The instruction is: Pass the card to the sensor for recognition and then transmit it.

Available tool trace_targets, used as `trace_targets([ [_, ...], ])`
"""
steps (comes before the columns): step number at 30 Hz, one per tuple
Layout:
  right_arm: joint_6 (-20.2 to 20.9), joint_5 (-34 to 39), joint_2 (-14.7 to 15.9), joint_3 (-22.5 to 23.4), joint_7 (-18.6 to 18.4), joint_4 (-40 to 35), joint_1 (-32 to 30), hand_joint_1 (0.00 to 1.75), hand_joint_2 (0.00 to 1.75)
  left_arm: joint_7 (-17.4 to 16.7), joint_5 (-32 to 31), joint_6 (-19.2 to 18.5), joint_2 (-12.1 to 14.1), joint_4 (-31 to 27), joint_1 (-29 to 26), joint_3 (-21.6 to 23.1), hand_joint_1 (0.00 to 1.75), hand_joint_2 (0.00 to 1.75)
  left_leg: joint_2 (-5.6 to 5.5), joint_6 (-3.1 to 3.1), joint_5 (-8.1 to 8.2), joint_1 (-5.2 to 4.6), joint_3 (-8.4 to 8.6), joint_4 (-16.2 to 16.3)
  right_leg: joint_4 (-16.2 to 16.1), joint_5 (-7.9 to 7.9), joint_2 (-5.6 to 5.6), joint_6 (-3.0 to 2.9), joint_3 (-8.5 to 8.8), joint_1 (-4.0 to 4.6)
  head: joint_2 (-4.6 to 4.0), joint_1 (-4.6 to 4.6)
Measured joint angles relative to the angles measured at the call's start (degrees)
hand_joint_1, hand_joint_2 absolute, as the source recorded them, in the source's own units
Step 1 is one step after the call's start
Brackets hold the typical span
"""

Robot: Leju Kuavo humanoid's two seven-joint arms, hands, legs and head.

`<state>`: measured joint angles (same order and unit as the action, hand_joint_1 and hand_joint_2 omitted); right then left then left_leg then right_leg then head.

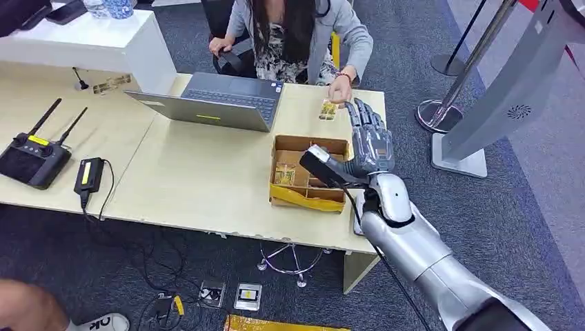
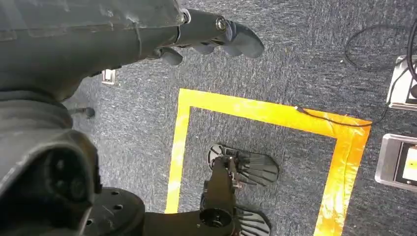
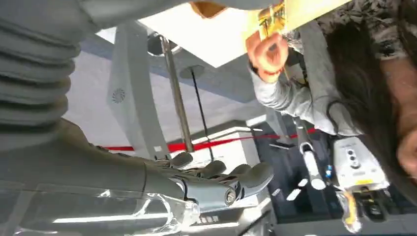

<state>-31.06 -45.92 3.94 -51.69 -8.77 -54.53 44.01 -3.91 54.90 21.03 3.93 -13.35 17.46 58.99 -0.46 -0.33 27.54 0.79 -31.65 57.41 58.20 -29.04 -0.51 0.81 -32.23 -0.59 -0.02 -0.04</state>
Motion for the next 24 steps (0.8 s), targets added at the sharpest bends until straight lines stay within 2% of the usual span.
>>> trace_targets([
  [7, 1.1, 7.3, 3.5, 2.8, -1.4, -4.8, -4.2, 0.0, 0.0, 0.2, 0.1, -0.7, 0.5, 0.0, -0.6, 0.0, 0.0, 0.0, 0.05, -0.01, 0.02, -0.02, -0.01, 0.0, 0.0, 0.0, 0.08, 0.0, -0.01, -0.04, 0.0, 0.0],
  [8, 1.0, 7.4, 4.0, 3.1, -1.3, -5.2, -4.7, 0.0, 1.75, 0.2, 0.3, -0.6, 0.6, 0.0, -0.6, 0.0, 0.0, 0.0, 0.05, -0.01, 0.02, -0.02, -0.01, 0.0, 0.0, 0.0, 0.08, 0.0, -0.01, -0.04, 0.0, 0.0],
  [12, 1.1, 6.9, 6.2, 3.4, -2.0, -7.9, -6.7, 0.0, 1.75, 0.4, 0.7, -0.4, 0.8, 0.0, -1.0, 0.0, 0.0, 0.0, 0.05, -0.01, 0.02, -0.01, 0.0, 0.0, 0.0, 0.0, 0.07, 0.0, -0.01, -0.02, 0.0, 0.0],
  [16, 2.9, 7.3, 8.1, 3.9, -2.9, -13.0, -9.3, 0.0, 1.75, 0.8, 1.1, 0.0, 0.9, 0.0, -1.2, 0.0, 0.0, 0.0, 0.05, -0.01, 0.02, -0.01, 0.01, 0.0, 0.0, 0.0, 0.08, 0.0, 0.0, -0.01, 0.0, 0.0],
  [24, 6.1, -1.2, 11.4, 3.6, -7.3, -23.6, -13.3, 0.0, 1.75, 1.6, 2.0, 0.3, 1.2, 0.0, -1.8, 0.0, 0.0, 0.0, 0.07, -0.02, 0.03, -0.01, 0.0, 0.0, 0.0, 0.0, 0.08, 0.0, 0.0, -0.02, 0.0, 0.0],
])
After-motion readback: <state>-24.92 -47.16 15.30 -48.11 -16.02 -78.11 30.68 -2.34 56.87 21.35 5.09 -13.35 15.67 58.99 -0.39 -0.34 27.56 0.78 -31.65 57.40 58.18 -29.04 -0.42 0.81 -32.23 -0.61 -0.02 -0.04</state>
